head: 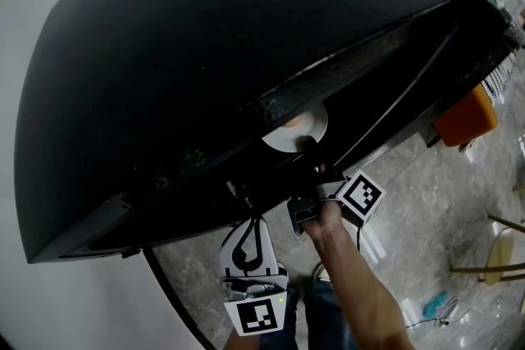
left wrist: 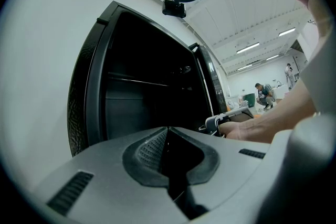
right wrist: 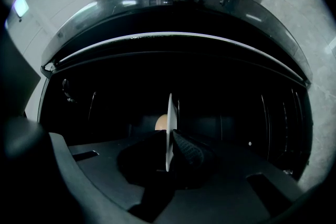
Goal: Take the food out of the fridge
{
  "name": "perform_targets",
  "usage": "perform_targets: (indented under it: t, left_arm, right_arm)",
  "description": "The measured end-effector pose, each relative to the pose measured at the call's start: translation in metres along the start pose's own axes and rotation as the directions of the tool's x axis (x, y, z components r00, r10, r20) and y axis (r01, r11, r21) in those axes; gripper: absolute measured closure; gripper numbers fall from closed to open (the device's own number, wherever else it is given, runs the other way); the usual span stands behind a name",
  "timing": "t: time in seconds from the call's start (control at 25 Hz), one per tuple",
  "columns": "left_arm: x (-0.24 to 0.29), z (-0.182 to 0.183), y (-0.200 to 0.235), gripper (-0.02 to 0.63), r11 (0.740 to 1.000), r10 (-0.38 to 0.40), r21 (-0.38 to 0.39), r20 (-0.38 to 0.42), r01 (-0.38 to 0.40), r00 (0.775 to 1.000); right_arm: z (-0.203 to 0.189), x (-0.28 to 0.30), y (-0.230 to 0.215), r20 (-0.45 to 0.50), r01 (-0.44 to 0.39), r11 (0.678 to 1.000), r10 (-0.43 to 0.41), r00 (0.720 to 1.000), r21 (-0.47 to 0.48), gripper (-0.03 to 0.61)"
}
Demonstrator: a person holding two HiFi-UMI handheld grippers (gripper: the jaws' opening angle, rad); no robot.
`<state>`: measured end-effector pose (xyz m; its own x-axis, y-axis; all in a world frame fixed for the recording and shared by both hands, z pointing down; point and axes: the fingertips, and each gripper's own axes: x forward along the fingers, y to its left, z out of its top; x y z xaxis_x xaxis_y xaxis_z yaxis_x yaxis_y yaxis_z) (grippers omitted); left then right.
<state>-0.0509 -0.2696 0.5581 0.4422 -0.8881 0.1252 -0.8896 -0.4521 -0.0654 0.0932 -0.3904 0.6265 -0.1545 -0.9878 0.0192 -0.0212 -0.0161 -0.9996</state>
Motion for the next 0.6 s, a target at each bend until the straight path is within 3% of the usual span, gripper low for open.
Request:
perform_targets:
  t: [0.6]
  left_arm:
    - [-0.002, 0.005, 0.001, 0.600, 1.000, 0.004, 0.000, 0.013, -0.004, 1.000]
  right_arm:
    - [-0.004, -0.017, -0.003, 0.013, -0.001, 0.998, 0.001, 1.000, 0.056, 0.537]
